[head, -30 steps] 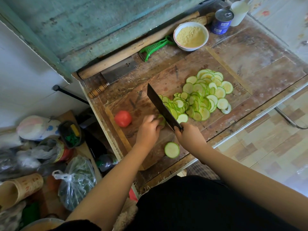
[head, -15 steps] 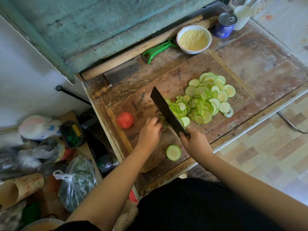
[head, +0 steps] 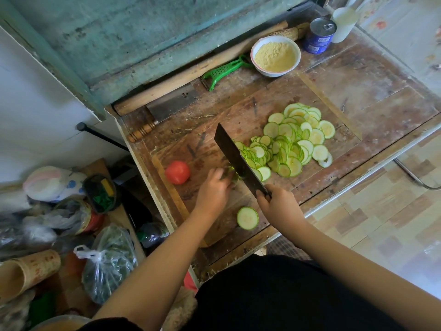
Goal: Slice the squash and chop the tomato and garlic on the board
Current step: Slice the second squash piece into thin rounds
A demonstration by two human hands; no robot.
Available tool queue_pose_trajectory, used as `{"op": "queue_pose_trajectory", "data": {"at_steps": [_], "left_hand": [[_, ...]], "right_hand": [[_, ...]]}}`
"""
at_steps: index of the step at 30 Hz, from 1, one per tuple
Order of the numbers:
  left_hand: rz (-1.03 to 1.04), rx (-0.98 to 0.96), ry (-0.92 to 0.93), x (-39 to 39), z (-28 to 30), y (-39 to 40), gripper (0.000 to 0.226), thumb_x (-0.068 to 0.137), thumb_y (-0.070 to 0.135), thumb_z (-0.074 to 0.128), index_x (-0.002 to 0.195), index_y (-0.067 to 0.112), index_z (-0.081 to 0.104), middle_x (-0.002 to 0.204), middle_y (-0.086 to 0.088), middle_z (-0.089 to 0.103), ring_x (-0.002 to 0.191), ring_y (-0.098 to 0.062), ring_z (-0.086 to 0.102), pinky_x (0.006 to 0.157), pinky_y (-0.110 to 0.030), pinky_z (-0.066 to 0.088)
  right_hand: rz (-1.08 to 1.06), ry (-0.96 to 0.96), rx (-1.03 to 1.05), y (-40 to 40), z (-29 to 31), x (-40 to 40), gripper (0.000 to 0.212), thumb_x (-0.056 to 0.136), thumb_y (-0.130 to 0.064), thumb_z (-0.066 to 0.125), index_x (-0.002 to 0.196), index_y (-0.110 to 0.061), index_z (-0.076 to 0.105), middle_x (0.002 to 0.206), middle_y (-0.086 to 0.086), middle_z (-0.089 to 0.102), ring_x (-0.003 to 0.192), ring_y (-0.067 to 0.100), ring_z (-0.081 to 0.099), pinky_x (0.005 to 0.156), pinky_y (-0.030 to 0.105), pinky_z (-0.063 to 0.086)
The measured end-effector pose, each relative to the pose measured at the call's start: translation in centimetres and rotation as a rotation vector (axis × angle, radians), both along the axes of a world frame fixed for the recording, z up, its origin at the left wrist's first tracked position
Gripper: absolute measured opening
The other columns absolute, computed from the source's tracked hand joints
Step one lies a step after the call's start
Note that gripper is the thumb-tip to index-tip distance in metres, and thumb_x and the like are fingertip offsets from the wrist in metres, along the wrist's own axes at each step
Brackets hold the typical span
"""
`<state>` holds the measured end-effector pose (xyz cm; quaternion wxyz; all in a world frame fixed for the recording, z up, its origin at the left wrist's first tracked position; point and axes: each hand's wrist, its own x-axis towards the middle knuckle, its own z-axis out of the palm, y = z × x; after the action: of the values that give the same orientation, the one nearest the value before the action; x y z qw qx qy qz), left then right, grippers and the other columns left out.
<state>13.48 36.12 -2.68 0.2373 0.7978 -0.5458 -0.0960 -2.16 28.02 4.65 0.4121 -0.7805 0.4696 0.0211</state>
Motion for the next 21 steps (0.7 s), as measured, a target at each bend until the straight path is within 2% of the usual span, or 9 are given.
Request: {"op": "queue_pose_trajectory", "data": {"at_steps": [3,8,14,17,21], "left_hand": [[0.012,-0.037,0.007,-0.1,-0.1,-0.1,0.030,0.077,0.007,0.068,0.107,0.008,0.069,0.097,-0.013,0.062,0.094,-0.026,0.046,0.057,-0.038,0.053],[0.009,-0.075,0.011,-0.1,0.0,0.0,0.033,0.083,0.021,0.051,0.105,0.007,0.071,0.094,-0.011,0.063,0.092,-0.026,0.050,0.062,-0.036,0.053],[0.027,-0.078,0.022,-0.2,0.3,-0.1,0.032,0.071,0.003,0.074,0.103,0.005,0.071,0.089,-0.012,0.062,0.090,-0.025,0.051,0.064,-0.033,0.052],[0.028,-0.098,0.003,-0.2,0.3,-0.2,0.030,0.068,0.001,0.078,0.097,0.003,0.072,0.089,-0.011,0.064,0.089,-0.018,0.043,0.069,-0.030,0.047],[0.033,-0.089,0.020,-0.2,0.4,-0.2,0.031,0.067,0.001,0.078,0.097,0.003,0.072,0.092,-0.010,0.064,0.091,-0.017,0.043,0.075,-0.027,0.043]], "right_hand": [[0.000,0.027,0.021,-0.2,0.1,-0.1,0.023,0.095,-0.023,0.049,0.095,-0.005,0.063,0.059,0.000,0.052,0.057,0.019,0.052,0.046,0.025,0.037],[0.033,0.069,0.038,-0.8,0.3,1.0,0.025,0.096,-0.023,0.047,0.087,-0.003,0.059,0.059,0.002,0.050,0.056,0.021,0.049,0.047,0.027,0.034],[0.056,0.119,0.051,-1.3,0.1,2.7,0.026,0.096,-0.025,0.044,0.075,-0.009,0.048,0.065,0.007,0.053,0.064,0.030,0.054,0.056,0.030,0.041],[0.051,0.135,0.059,-1.0,-0.2,3.3,0.025,0.096,-0.027,0.043,0.079,-0.010,0.050,0.073,0.010,0.057,0.070,0.032,0.058,0.058,0.031,0.042],[0.056,0.155,0.057,-1.3,-0.1,4.9,0.023,0.097,-0.026,0.042,0.085,-0.009,0.051,0.078,0.009,0.056,0.072,0.031,0.056,0.061,0.030,0.041]]}}
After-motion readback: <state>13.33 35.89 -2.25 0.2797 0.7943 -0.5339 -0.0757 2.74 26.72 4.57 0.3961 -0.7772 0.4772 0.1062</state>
